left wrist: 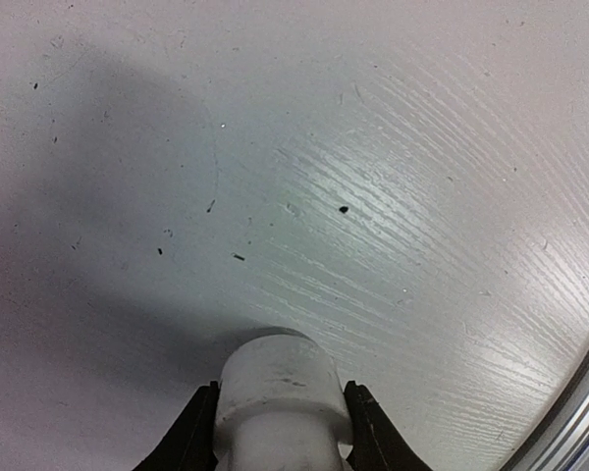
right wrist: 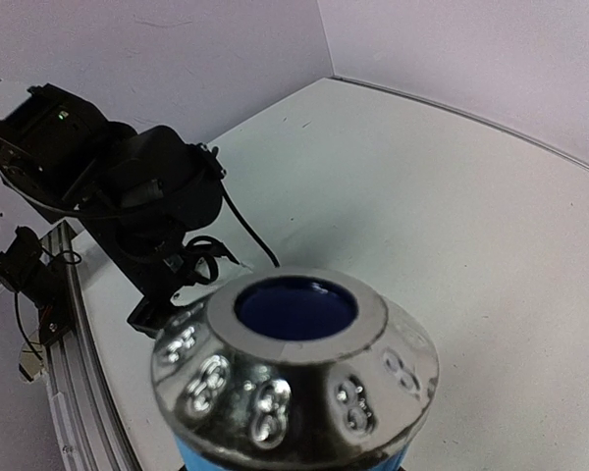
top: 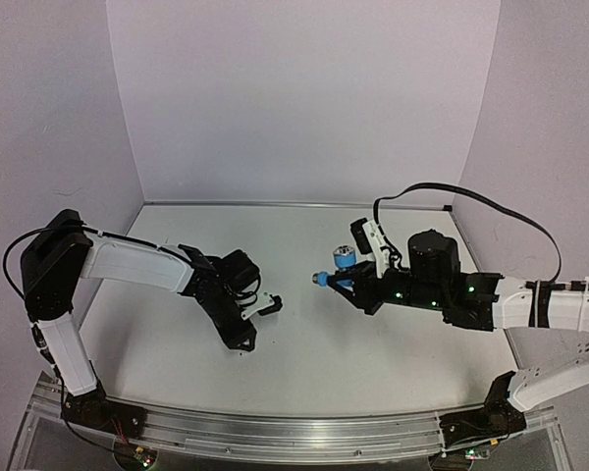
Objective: Install the water faucets
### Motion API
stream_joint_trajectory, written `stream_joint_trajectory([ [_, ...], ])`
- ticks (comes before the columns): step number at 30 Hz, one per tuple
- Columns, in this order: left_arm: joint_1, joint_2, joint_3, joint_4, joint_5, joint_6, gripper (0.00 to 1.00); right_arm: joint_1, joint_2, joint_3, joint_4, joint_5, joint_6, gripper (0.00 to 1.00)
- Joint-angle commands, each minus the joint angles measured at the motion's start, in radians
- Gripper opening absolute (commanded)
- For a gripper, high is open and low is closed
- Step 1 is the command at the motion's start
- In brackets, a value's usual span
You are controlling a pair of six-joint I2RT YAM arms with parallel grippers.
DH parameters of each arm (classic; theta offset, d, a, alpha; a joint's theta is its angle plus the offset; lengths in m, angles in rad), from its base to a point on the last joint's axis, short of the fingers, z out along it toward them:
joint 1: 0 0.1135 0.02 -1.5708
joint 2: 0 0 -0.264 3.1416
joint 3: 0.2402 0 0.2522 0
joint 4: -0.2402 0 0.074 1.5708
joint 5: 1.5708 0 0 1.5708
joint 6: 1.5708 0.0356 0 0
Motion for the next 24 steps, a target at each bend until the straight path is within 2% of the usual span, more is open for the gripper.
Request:
stream_joint_trajectory([
  [1,0.018,-0.134,0.049,0.012,0.079,-0.064,0.07,0.006,-0.032,0.055,-0.034,0.017,-0.080,0.00],
  [3,0.054,-0.199,0.059,0.026,0.136,-0.100,0.01,0.007,-0.031,0.086,-0.072,-0.001,-0.132,0.00],
  [6,0.138,-0.309,0.066,0.061,0.250,-0.173,0.00,0.007,-0.018,0.122,-0.095,0.010,-0.191,0.00],
  [7,0.186,-0.364,0.067,0.092,0.343,-0.219,0.00,0.006,-0.008,0.138,-0.099,0.010,-0.229,0.00],
  [11,0.299,-0.444,0.089,0.164,0.526,-0.325,0.00,0.006,0.036,0.208,-0.096,0.045,-0.279,0.00],
  [15,0.406,-0.457,0.138,0.288,0.807,-0.492,0.00,0.006,0.109,0.317,-0.112,0.112,-0.365,0.00],
  [19,0.509,-0.423,0.148,0.620,1.087,-0.800,0.00,0.006,0.169,0.425,-0.112,0.122,-0.489,0.00],
  [24,0.526,-0.343,0.236,0.717,1.208,-0.954,0.00,0.006,0.228,0.515,-0.094,0.034,-0.634,0.00],
])
